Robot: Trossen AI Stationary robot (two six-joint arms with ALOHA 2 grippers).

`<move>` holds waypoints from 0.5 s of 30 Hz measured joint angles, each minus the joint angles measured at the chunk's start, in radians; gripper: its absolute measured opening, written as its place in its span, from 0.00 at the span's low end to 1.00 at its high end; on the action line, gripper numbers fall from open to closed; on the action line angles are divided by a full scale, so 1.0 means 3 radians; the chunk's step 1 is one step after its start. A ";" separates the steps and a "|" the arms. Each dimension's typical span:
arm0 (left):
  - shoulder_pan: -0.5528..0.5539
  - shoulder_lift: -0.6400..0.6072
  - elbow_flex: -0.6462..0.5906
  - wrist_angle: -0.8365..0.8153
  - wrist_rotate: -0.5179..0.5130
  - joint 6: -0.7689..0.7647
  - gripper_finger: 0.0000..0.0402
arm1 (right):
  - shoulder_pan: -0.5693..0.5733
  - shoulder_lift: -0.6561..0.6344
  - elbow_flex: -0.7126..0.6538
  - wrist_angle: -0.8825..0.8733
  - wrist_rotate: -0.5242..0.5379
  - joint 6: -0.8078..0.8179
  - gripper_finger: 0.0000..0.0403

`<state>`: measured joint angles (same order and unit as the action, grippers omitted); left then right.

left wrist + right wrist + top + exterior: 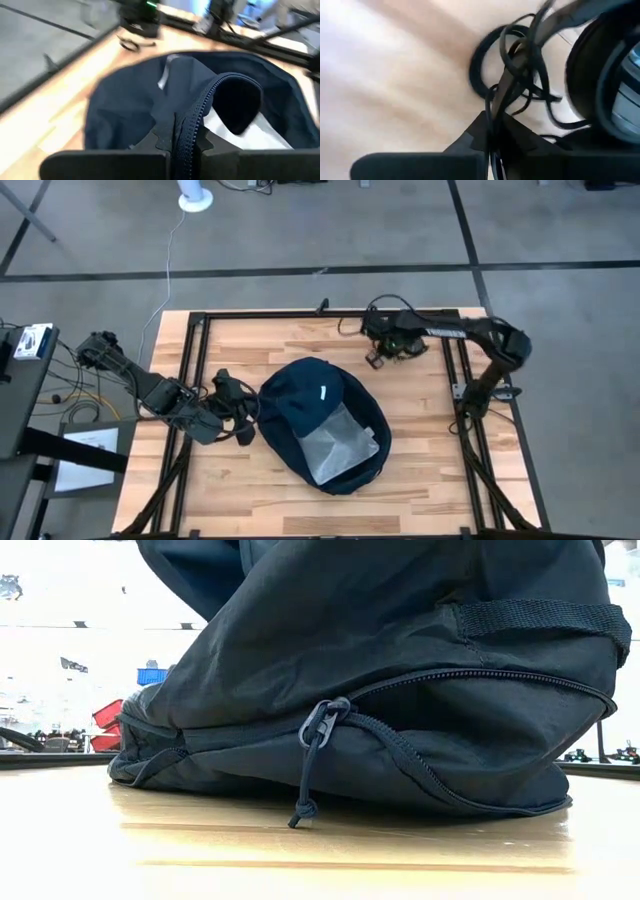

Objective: Unpack backpack
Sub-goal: Put the black headset into the blue backpack

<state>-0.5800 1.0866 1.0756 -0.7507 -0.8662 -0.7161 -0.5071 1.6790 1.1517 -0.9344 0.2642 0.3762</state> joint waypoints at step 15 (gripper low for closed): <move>0.0370 -0.0030 0.0000 0.1307 -0.0186 0.1842 0.00 | 0.2776 -0.0938 0.0412 -0.0344 0.0514 0.1602 0.01</move>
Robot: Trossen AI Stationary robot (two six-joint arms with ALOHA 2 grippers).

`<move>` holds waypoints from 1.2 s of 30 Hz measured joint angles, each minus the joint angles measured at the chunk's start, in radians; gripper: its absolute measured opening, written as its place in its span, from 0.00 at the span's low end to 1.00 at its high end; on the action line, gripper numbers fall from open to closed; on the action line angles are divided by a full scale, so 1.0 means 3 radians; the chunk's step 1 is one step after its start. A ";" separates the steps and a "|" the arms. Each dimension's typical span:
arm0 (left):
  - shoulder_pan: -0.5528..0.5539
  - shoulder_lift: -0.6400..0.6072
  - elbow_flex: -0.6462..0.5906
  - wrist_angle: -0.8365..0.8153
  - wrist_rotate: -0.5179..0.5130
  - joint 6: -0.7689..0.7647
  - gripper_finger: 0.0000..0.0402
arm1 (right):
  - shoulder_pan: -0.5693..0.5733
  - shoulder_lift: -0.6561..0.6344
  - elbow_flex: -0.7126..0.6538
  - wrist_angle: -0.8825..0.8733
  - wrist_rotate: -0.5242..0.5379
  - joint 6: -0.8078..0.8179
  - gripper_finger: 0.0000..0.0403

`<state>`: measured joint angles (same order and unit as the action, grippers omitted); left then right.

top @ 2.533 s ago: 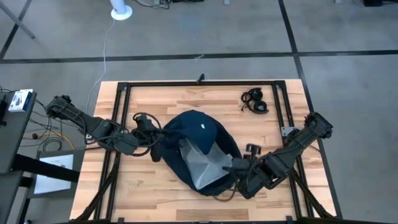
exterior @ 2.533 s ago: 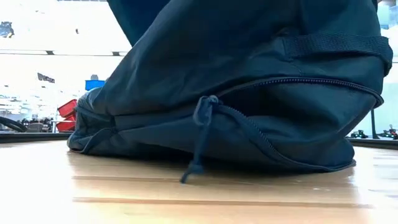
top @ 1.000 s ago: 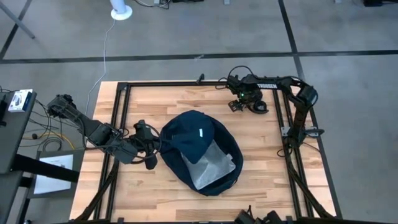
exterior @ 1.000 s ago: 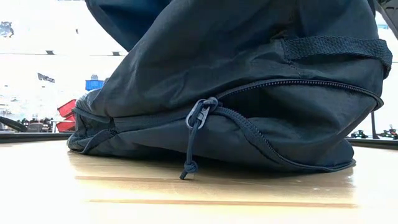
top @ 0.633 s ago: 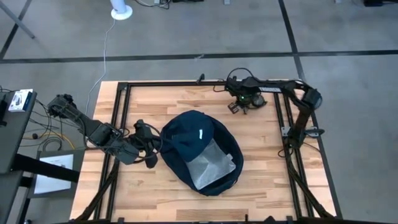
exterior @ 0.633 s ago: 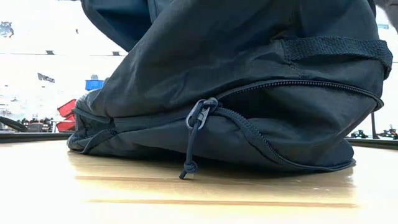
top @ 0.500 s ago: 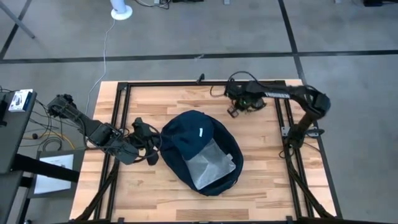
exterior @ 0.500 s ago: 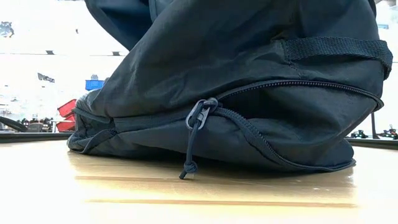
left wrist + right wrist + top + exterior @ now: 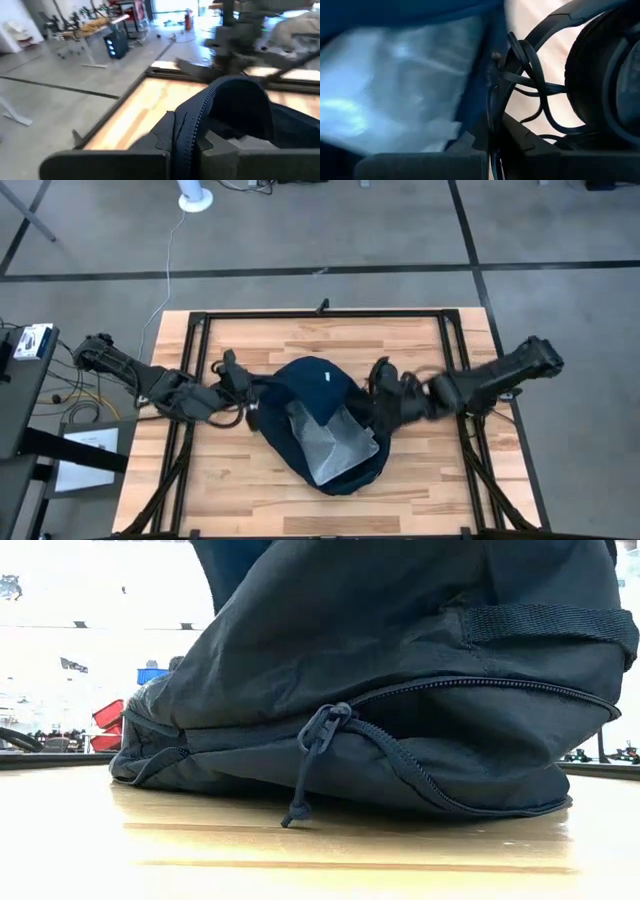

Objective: Unpack backpack
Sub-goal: Put the black headset into the blue backpack

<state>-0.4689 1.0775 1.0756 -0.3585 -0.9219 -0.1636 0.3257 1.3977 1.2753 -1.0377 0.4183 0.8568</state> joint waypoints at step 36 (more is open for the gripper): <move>0.0103 0.0006 0.0000 0.0813 0.0483 0.0095 0.00 | -0.0225 0.1633 0.1051 0.1110 -0.0721 -0.0591 0.24</move>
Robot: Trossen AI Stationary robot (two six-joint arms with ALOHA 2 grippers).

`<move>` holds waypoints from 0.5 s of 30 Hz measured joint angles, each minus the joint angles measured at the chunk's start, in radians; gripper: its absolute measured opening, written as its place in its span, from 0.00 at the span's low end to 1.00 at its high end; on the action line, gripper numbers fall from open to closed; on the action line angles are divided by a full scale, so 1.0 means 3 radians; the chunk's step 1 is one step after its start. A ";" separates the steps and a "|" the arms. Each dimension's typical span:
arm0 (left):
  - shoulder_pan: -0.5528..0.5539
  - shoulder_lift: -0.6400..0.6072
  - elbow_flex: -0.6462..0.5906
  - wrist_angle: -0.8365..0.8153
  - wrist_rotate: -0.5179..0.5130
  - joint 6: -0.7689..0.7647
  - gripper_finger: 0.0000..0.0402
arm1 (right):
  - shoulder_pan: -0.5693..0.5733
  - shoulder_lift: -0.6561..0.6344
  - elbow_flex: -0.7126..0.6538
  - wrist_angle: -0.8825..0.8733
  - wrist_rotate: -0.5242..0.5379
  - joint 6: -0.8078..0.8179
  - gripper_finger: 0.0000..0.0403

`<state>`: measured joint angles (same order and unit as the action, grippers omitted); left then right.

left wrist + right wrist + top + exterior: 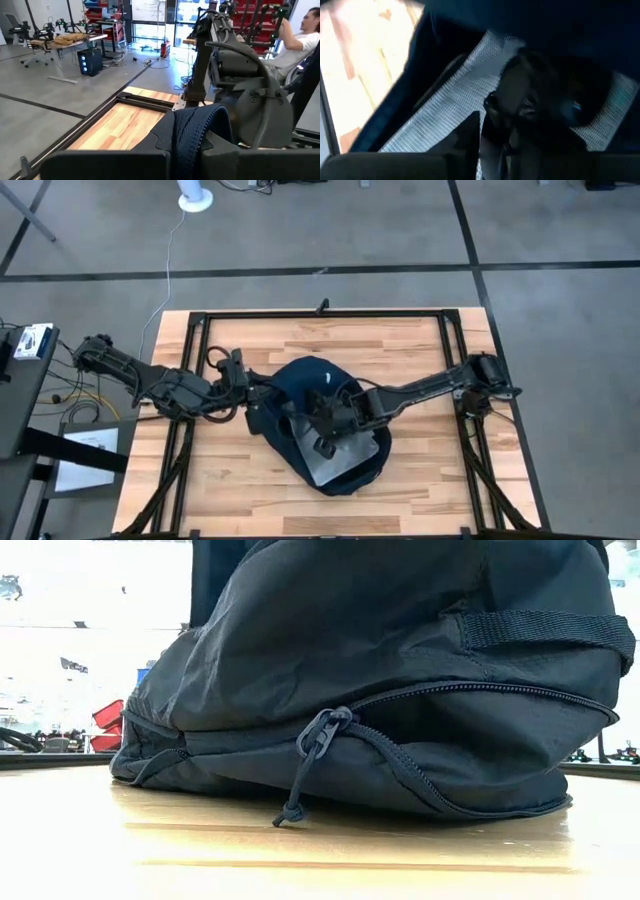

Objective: Unpack backpack
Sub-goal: Put the black headset into the blue backpack, then close the blue backpack

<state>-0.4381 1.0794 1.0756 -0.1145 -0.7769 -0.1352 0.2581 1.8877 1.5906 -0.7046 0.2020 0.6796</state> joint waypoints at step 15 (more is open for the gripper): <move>-0.0014 0.0130 0.0001 -0.0588 0.0706 -0.0528 0.00 | 0.0761 -0.0697 0.0001 -0.0612 0.0194 0.0705 0.46</move>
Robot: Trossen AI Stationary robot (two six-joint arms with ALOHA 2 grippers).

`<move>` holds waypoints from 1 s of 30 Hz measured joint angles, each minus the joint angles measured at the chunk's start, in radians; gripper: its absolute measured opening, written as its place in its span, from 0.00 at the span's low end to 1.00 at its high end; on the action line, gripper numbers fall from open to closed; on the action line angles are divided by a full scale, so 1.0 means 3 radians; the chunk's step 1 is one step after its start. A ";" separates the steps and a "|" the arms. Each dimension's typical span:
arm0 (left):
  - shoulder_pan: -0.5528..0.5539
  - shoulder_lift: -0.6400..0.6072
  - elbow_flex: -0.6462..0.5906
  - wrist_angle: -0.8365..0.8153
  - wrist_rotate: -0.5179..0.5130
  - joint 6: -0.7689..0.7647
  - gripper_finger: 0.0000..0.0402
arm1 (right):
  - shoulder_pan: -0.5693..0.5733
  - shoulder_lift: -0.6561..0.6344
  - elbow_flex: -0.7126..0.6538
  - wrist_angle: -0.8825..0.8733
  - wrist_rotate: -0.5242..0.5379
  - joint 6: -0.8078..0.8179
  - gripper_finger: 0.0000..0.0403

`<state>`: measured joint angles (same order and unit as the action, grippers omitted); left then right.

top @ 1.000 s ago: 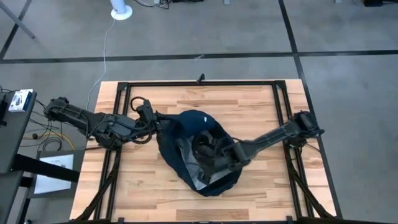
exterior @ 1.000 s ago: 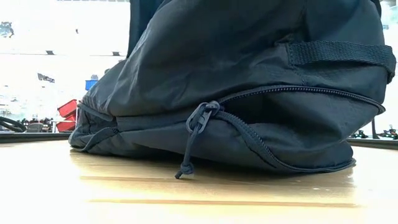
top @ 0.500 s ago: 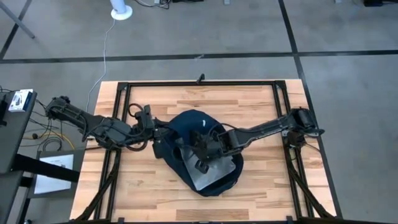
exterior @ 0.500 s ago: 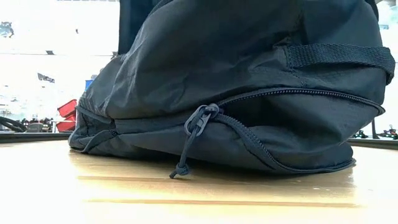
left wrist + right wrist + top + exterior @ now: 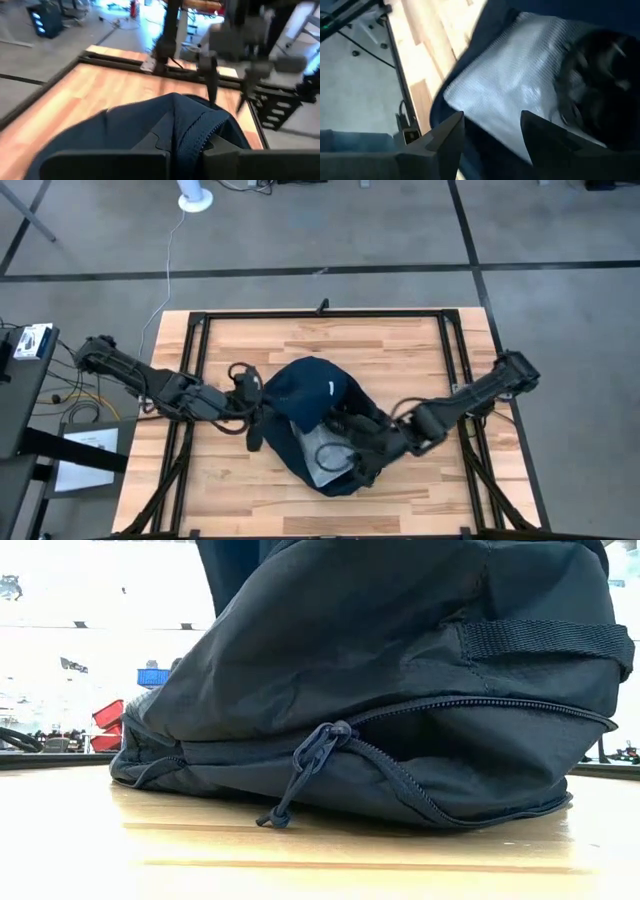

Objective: Unpack backpack
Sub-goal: Close the blue backpack

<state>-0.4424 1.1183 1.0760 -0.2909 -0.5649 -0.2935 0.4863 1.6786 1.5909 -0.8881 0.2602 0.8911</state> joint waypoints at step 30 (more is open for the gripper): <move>0.0150 0.0264 0.0000 0.1028 0.0012 0.0690 0.00 | 0.0377 0.0420 -0.0003 0.0617 0.0710 -0.0973 0.03</move>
<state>-0.3973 1.1977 1.0760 0.0174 -0.5613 -0.0864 0.5993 1.8046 1.5902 -0.7029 0.4732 0.5992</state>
